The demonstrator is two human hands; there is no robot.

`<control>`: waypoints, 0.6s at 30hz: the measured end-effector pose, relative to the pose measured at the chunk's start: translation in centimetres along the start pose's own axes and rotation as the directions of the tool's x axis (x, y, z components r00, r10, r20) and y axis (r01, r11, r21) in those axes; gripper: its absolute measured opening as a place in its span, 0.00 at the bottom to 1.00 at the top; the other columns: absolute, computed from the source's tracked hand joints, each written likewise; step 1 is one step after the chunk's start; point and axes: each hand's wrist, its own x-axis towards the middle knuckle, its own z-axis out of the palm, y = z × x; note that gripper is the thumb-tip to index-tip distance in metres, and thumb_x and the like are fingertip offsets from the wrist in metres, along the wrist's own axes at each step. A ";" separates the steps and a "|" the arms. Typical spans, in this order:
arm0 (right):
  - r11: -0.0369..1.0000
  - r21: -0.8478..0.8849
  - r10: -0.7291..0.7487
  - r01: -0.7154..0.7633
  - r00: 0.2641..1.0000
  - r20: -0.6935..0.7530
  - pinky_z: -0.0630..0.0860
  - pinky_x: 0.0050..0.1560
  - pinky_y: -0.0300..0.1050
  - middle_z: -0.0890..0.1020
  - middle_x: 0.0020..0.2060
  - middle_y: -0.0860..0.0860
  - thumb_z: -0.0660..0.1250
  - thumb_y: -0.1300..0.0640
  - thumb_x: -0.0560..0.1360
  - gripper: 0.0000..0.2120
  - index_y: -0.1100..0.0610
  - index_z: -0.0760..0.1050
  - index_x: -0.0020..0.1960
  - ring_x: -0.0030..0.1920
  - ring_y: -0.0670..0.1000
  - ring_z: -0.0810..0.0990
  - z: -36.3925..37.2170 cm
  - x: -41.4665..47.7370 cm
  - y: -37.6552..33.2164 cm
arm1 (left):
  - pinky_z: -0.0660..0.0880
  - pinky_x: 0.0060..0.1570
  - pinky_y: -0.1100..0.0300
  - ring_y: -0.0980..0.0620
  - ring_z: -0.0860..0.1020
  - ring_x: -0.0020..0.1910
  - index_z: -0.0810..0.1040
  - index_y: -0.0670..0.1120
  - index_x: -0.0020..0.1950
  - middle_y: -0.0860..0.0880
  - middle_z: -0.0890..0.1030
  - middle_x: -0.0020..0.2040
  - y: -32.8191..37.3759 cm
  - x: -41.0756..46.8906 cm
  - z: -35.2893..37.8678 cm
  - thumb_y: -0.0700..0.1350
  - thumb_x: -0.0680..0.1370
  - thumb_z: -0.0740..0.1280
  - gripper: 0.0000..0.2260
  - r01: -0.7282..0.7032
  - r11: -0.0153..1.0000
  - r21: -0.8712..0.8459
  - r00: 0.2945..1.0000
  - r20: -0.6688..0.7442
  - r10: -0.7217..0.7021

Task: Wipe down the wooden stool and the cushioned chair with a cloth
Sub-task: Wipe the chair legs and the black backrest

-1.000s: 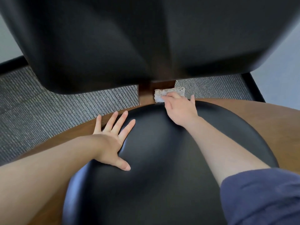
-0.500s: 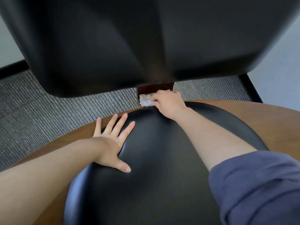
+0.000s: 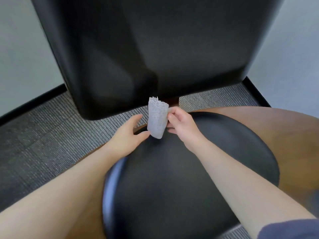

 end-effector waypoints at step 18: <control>0.989 0.131 -0.029 0.070 0.956 -0.291 0.76 0.55 0.41 0.81 0.52 0.46 0.69 0.57 0.75 0.07 0.61 0.78 0.46 0.51 0.42 0.79 5.4 -13.4 -11.9 | 0.79 0.45 0.59 0.53 0.83 0.48 0.77 0.45 0.63 0.46 0.85 0.51 11.1 -13.0 -11.1 0.51 0.72 0.59 0.21 0.062 0.988 -0.144 0.885 0.465 0.012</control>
